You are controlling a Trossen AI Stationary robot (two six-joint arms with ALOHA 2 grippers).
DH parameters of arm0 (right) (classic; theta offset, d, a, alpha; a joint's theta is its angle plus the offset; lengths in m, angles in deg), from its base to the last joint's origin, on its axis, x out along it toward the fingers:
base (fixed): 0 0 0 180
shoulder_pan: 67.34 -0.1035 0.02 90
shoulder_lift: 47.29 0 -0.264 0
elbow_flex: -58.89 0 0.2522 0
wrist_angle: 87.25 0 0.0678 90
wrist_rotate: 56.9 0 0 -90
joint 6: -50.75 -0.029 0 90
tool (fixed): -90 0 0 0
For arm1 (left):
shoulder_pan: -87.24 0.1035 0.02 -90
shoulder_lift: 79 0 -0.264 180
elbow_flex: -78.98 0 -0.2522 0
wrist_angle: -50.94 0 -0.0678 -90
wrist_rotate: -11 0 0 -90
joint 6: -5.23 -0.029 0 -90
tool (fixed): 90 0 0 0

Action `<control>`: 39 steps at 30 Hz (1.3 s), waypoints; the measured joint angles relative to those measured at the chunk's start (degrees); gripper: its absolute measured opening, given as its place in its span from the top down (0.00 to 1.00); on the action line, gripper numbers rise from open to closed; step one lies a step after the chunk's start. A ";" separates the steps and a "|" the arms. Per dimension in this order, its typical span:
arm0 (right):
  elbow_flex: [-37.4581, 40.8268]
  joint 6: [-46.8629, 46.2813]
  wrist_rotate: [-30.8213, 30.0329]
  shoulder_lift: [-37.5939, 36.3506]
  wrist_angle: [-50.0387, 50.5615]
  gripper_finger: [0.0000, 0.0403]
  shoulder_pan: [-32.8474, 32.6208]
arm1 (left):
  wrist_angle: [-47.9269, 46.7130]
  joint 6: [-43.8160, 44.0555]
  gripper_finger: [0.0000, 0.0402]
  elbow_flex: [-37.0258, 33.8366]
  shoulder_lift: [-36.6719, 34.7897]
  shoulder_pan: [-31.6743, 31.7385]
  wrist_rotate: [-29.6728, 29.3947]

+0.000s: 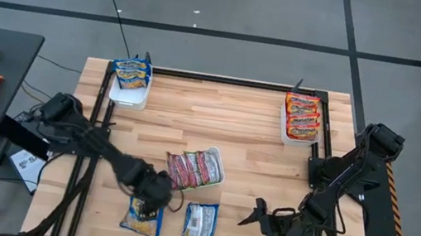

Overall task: Sort Maruchan noodles
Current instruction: Put the blue noodle pack into the top left white bin

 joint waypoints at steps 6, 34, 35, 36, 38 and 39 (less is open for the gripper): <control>0.00 -4.51 0.10 0.00 2.72 0.23 -1.00 | 6.40 -7.28 0.28 -7.42 0.75 4.40 8.11; 0.00 -4.24 14.49 -0.02 10.04 0.23 8.54 | 15.27 -9.70 0.30 -9.28 2.73 0.02 17.91; 0.00 -4.44 14.50 -0.02 10.30 0.23 8.54 | 15.25 -10.35 0.30 -9.28 3.02 0.04 17.40; 0.00 -4.66 14.51 -0.02 10.60 0.23 8.54 | 15.15 -11.31 0.30 -9.28 3.36 0.04 16.94; 0.00 -4.93 14.53 -0.02 11.10 0.23 8.57 | 15.74 -12.62 0.30 -9.28 4.13 0.04 16.27; 0.00 -4.93 14.86 -0.04 11.44 0.23 8.54 | 15.80 -12.96 0.30 -9.28 4.56 0.04 16.19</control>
